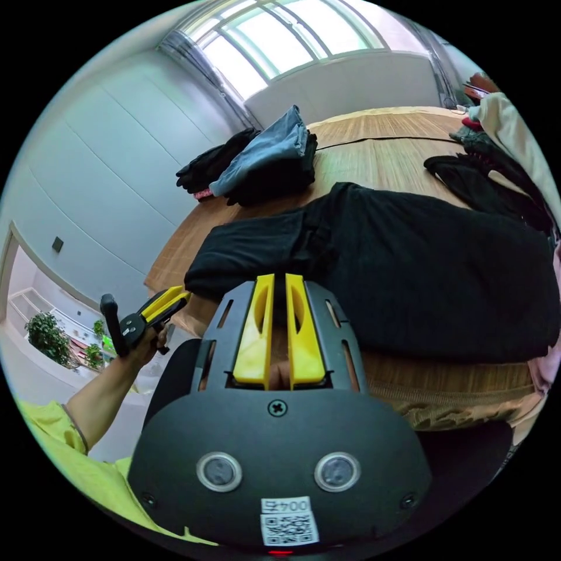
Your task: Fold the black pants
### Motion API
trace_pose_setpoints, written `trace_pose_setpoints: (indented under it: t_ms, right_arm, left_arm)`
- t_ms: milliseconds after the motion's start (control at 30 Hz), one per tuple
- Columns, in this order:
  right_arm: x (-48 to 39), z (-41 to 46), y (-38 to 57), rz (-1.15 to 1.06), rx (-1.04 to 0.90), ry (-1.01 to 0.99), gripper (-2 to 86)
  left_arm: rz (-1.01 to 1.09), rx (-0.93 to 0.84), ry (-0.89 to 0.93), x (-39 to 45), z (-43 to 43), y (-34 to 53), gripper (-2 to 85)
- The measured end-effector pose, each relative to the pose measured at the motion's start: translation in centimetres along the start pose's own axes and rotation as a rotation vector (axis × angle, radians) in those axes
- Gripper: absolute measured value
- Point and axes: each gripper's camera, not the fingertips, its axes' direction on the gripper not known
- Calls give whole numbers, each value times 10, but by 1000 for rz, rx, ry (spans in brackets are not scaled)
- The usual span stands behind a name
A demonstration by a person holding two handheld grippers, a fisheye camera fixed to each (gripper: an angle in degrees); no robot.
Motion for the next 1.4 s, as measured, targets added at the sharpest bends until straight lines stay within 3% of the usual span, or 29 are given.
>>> trace_pose_setpoints:
  t_ms: [167,300,500,600,767,867,1000,1033,1233,1400]
  right_arm:
    - [2,4,-5,-55,-19,56,42]
    - [14,23,0,-90,-173,193,35]
    - [40,16,18,-119,-178,237,4]
    - [53,5,26,-115,-157,210,3]
    - [80,-31,41,-29,-71,123,-1]
    - [85,-58,54,-27,38,154,-3]
    - [101,-78,61,-54,42,178,10]
    - [107,-81,62,-42,31,177,14]
    - [207,-171,108,244,164,-74,76]
    - [329,-258,196,665,401,-169,82]
  left_arm:
    - [-128,-2,12,7,-7,-3,74]
    - [-135,-14,4,20,-12,-9,43]
    - [-111,-168,-203,22,-13,-3,6]
    - [-227,-99,-55,-4,-48,5,3]
    - [-153,146,5,34,-119,-37,2]
    - [-21,183,-2,91,-123,-85,2]
    - [149,97,-41,165,-98,-129,2]
    - [185,-47,-19,181,-72,-133,2]
    - [38,-5,61,194,-103,-139,1]
    - [-57,144,242,244,-170,-130,4]
